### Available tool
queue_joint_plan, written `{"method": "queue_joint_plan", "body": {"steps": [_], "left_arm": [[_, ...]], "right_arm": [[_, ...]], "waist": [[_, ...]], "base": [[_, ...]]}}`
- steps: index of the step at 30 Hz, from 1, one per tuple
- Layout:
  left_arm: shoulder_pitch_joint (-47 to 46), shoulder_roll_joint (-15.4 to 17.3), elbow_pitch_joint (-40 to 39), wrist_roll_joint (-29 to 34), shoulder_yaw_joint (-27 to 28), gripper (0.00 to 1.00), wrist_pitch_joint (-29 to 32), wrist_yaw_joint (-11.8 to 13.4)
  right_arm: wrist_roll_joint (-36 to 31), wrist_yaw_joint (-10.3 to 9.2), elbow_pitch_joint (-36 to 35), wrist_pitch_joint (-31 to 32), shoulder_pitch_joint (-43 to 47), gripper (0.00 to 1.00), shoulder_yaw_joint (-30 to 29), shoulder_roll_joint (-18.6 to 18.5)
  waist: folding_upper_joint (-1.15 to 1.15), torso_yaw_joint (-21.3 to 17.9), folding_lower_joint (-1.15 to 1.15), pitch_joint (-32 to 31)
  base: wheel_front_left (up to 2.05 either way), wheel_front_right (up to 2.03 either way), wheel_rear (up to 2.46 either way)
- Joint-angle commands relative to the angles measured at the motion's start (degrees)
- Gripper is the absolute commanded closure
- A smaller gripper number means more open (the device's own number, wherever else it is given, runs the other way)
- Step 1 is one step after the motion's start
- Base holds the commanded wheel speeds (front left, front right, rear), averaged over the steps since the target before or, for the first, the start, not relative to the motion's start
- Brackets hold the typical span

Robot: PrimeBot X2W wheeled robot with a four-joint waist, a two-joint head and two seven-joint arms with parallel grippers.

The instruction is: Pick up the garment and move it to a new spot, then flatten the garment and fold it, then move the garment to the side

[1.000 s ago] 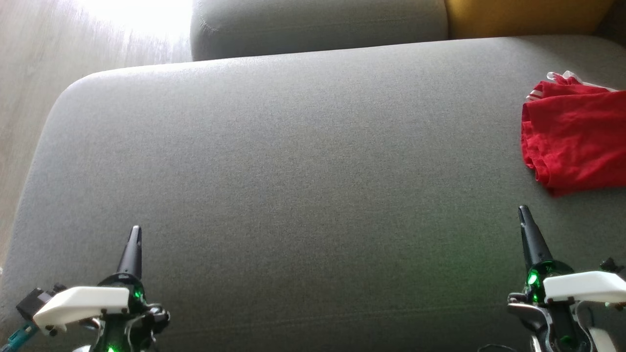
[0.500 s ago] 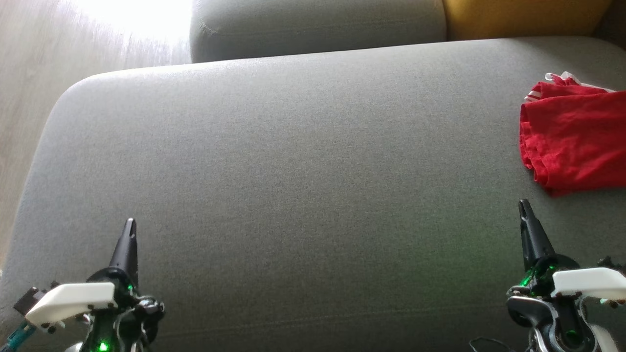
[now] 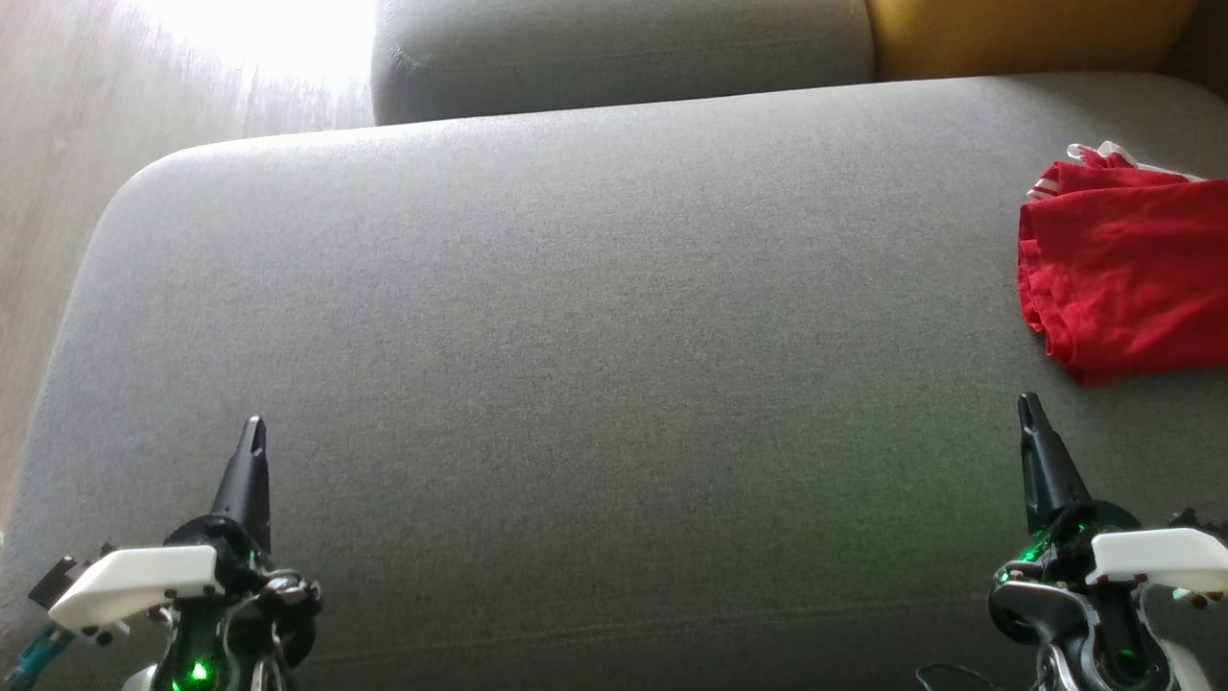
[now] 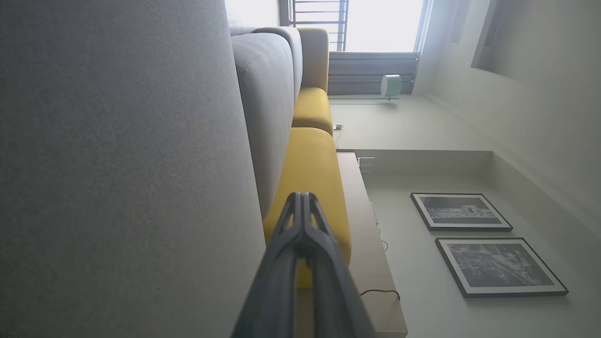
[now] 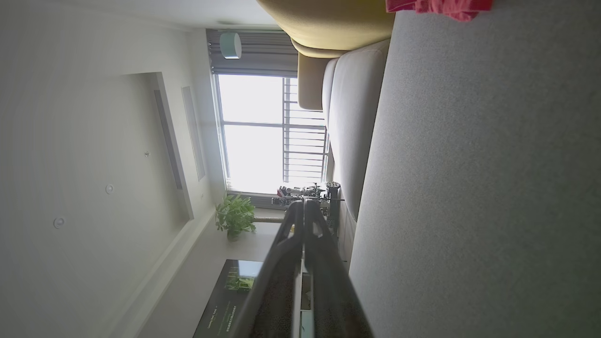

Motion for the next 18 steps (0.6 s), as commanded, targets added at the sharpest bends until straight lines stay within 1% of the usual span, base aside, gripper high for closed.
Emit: {"method": "queue_joint_plan", "body": {"steps": [1,18], "left_arm": [[-3.1,0.6,-1.7,-0.3,2.0,1.00,0.4,-0.4],[-3.1,0.5,-1.7,-0.2,2.1,1.00,0.4,-0.4]], "right_arm": [[0.3,0.00,-1.9,0.3,-3.0,1.00,1.0,-0.8],[0.3,0.00,-1.9,0.3,-3.0,1.00,1.0,-0.8]], "waist": [[0.00,0.0,0.00,0.0],[0.00,0.0,0.00,0.0]], "base": [[0.00,0.00,0.00],[0.00,0.00,0.00]]}}
